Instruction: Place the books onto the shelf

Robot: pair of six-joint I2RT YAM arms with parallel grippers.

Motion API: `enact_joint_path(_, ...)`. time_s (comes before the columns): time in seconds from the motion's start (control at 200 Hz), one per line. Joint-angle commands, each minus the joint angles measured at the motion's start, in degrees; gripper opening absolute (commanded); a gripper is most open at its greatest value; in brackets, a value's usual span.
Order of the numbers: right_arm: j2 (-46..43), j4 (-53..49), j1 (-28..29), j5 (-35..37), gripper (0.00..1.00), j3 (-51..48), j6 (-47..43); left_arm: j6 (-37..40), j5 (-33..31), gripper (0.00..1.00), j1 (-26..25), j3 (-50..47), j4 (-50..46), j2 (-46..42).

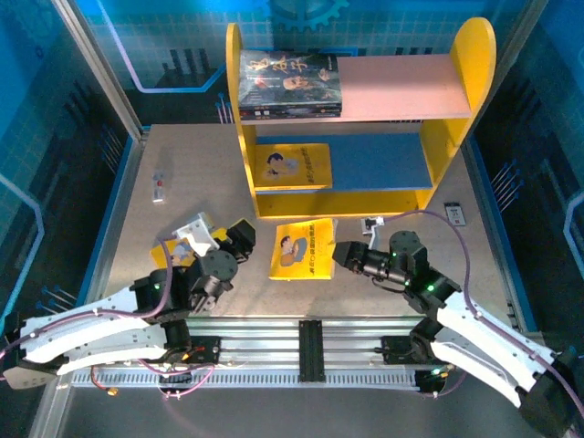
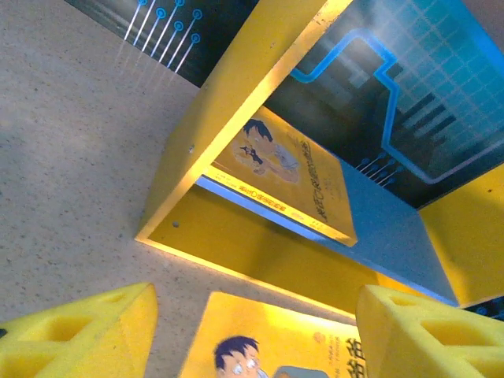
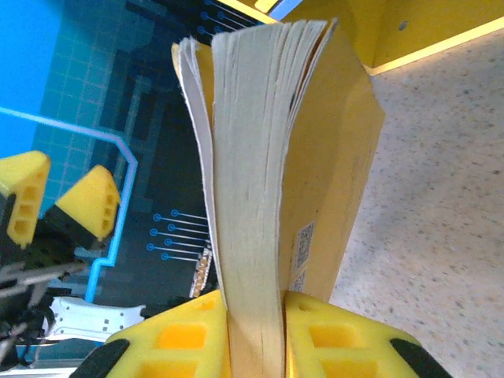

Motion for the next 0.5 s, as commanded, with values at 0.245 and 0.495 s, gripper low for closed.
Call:
enact_joint_path(0.245, -2.1, -1.4, -9.5, -13.1, 0.18, 3.4, -3.2, 9.9, 34.5, 0.71, 17.7, 2.3, -1.8, 5.5)
enact_joint_path(0.495, -0.6, 8.7, -15.2, -19.1, 0.17, 0.0, 2.9, 11.6, 56.2, 0.75, 25.7, -2.2, 11.6, 14.7)
